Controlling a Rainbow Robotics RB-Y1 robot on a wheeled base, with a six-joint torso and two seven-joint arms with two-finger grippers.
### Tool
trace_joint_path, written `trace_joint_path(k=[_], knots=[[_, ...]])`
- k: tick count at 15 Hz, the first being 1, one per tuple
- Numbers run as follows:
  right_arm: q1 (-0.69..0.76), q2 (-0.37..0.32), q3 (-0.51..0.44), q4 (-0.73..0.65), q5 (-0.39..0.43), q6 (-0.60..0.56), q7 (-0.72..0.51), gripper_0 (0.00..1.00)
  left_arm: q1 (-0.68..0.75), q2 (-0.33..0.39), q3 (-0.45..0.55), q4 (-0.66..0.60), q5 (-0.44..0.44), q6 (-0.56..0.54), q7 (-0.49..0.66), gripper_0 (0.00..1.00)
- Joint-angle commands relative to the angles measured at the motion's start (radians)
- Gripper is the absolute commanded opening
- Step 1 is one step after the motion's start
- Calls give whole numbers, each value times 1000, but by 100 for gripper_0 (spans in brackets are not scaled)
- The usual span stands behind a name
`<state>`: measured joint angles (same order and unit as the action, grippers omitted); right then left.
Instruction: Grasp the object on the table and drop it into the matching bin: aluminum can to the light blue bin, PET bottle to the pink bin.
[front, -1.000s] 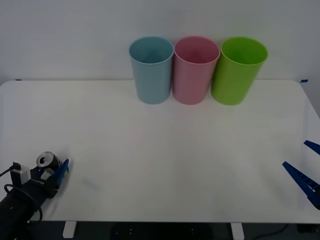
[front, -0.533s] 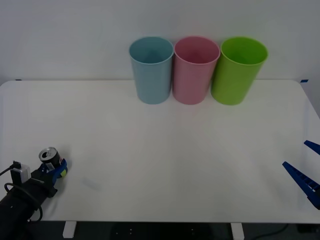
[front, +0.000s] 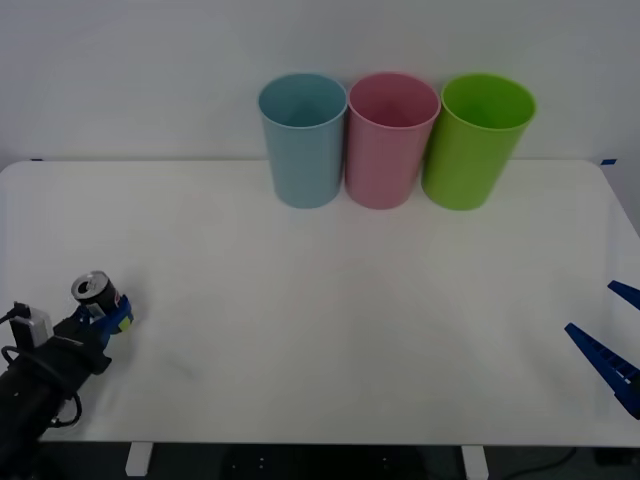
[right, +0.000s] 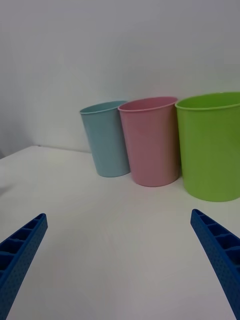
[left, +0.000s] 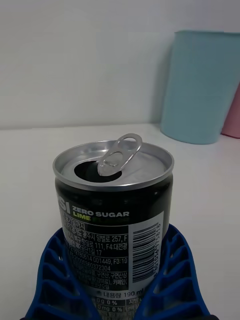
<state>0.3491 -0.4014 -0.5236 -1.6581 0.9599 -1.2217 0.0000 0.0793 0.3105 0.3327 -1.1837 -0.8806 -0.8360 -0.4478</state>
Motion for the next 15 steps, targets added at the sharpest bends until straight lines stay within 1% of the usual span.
trace_joint_path(k=[1,6,7,10,15], knots=[[0,0,0,0,0,0,0,100,-4,1,-1,-56,3,0,23,0],[0,0,0,0,0,0,0,100,-39,1,-15,-122,9,-2,87,0],[0,0,0,0,0,0,0,100,-46,-1,-20,-140,9,0,135,0],[0,0,0,0,0,0,0,100,-56,-1,-24,-205,8,0,230,0],[0,0,0,0,0,0,0,100,-81,-1,-32,-312,-58,28,393,0]])
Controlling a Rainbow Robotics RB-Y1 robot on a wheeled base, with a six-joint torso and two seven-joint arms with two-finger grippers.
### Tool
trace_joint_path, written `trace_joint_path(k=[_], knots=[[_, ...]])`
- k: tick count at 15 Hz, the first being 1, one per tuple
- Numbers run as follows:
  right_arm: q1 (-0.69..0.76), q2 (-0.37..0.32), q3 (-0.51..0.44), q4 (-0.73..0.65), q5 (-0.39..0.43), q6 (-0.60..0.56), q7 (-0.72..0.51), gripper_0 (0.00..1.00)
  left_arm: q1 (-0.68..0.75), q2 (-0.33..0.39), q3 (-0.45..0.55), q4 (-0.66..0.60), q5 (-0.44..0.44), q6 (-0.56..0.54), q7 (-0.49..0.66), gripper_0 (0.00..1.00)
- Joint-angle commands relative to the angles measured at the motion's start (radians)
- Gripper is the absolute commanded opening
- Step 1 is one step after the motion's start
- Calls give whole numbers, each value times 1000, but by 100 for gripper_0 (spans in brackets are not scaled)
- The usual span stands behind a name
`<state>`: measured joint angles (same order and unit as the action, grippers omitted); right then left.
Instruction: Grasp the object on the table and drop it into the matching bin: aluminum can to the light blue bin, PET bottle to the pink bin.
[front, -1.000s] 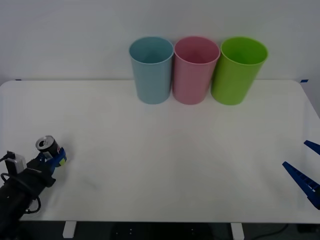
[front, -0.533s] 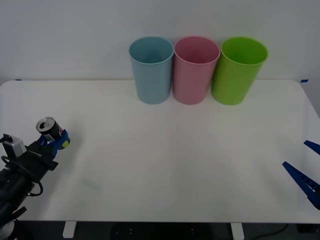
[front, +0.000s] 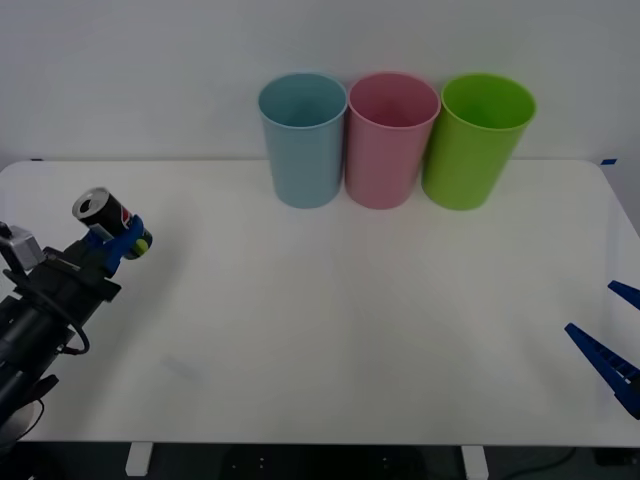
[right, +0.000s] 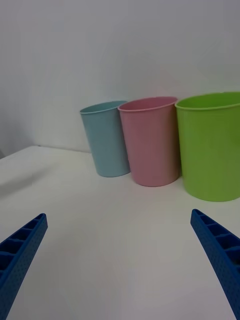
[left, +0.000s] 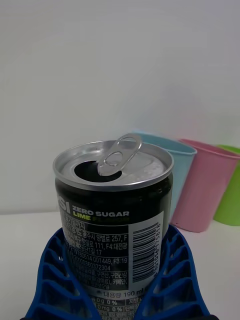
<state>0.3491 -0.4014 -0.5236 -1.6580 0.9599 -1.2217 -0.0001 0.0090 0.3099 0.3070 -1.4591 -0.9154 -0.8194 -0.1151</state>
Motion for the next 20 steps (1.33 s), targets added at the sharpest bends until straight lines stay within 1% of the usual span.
trace_joint_path(k=[1,2,3,5,7,9,11,13,15,17,19,20], knots=[[0,0,0,0,0,0,0,100,-21,0,-8,-49,-33,14,81,0],[0,0,0,0,0,0,0,100,-44,0,-14,-55,-53,22,91,0],[0,0,0,0,0,0,0,100,-66,0,-23,-53,-53,39,95,0],[0,0,0,0,0,0,0,100,-115,0,-54,-55,-63,88,100,0],[0,0,0,0,0,0,0,100,-155,0,-77,-53,-92,131,106,0],[0,0,0,0,0,0,0,100,-199,0,-111,-53,-96,183,117,0],[0,0,0,0,0,0,0,100,-247,0,-146,-53,-129,243,137,0],[0,0,0,0,0,0,0,100,-287,0,-174,-53,-134,296,153,0],[0,0,0,0,0,0,0,100,-328,0,-209,-53,-165,356,175,0],[0,0,0,0,0,0,0,100,-366,0,-247,-52,-177,421,196,0],[0,0,0,0,0,0,0,100,-408,0,-279,-30,-184,465,212,0],[0,0,0,0,0,0,0,100,-445,-3,-290,3,-186,473,218,0]])
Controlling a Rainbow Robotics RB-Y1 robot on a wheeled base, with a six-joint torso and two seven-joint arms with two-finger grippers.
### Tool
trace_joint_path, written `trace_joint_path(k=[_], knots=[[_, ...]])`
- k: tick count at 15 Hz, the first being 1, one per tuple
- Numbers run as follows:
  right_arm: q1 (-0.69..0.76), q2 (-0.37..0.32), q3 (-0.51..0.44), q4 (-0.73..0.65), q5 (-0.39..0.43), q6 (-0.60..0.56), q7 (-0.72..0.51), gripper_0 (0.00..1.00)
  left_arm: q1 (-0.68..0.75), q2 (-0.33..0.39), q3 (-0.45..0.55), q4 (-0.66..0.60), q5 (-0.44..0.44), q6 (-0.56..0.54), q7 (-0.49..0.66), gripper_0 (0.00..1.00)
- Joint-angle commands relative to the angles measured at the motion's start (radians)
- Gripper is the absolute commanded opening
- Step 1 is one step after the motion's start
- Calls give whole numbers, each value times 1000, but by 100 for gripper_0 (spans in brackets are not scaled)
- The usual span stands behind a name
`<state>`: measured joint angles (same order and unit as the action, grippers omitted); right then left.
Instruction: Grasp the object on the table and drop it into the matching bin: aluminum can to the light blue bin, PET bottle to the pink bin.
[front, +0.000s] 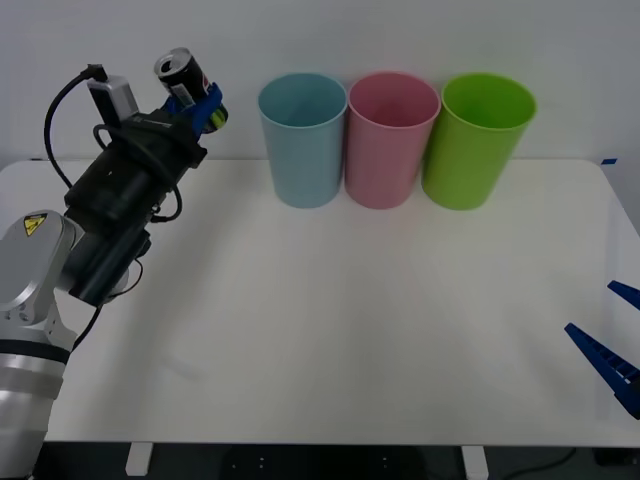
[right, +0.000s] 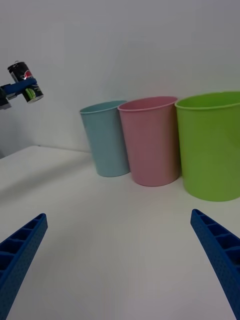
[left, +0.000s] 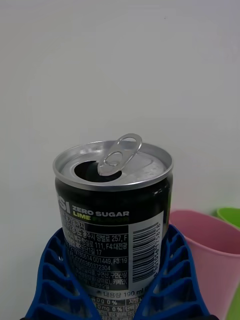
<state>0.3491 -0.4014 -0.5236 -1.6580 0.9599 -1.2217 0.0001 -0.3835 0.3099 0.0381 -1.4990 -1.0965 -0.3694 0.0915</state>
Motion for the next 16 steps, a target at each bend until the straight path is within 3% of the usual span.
trace_joint_path(k=[1,7,16], knots=[[0,0,0,0,0,0,0,100,-81,-5,-23,77,-8,23,11,0],[0,0,0,0,0,0,0,100,-268,-40,-43,290,-52,27,8,0],[0,0,0,0,0,0,0,100,-451,-179,54,496,-287,72,2,0]])
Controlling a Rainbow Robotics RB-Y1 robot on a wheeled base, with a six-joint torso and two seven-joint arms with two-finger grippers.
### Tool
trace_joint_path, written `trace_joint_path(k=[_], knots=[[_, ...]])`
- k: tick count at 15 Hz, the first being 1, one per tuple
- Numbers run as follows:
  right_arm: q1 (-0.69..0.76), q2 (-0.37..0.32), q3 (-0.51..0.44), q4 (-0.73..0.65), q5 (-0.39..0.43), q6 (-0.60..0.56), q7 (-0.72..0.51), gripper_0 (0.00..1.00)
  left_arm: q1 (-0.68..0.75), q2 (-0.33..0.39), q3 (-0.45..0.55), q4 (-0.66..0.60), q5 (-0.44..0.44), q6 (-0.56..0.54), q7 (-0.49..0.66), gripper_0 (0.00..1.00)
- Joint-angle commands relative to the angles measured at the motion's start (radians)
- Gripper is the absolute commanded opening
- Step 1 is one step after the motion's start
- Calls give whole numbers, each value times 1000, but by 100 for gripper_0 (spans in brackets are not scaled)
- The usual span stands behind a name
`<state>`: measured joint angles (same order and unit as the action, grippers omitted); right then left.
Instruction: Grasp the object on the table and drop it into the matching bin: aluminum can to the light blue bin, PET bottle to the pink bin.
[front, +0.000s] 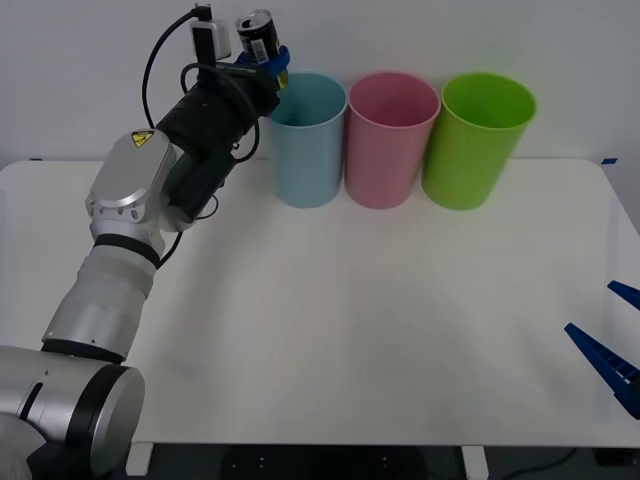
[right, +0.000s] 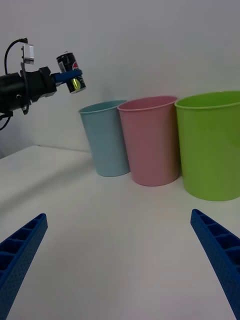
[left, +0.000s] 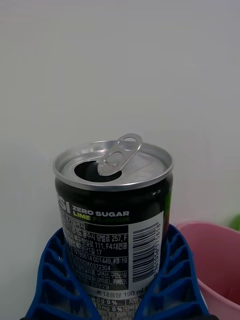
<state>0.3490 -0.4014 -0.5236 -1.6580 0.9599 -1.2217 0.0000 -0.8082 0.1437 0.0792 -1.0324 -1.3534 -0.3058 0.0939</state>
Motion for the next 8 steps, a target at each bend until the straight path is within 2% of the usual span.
trace_joint_path(k=[1,8], knots=[[0,0,0,0,0,0,0,100,-46,-16,14,52,-42,16,0,0],[0,0,0,0,0,0,0,100,-89,-39,21,69,-102,66,4,0]])
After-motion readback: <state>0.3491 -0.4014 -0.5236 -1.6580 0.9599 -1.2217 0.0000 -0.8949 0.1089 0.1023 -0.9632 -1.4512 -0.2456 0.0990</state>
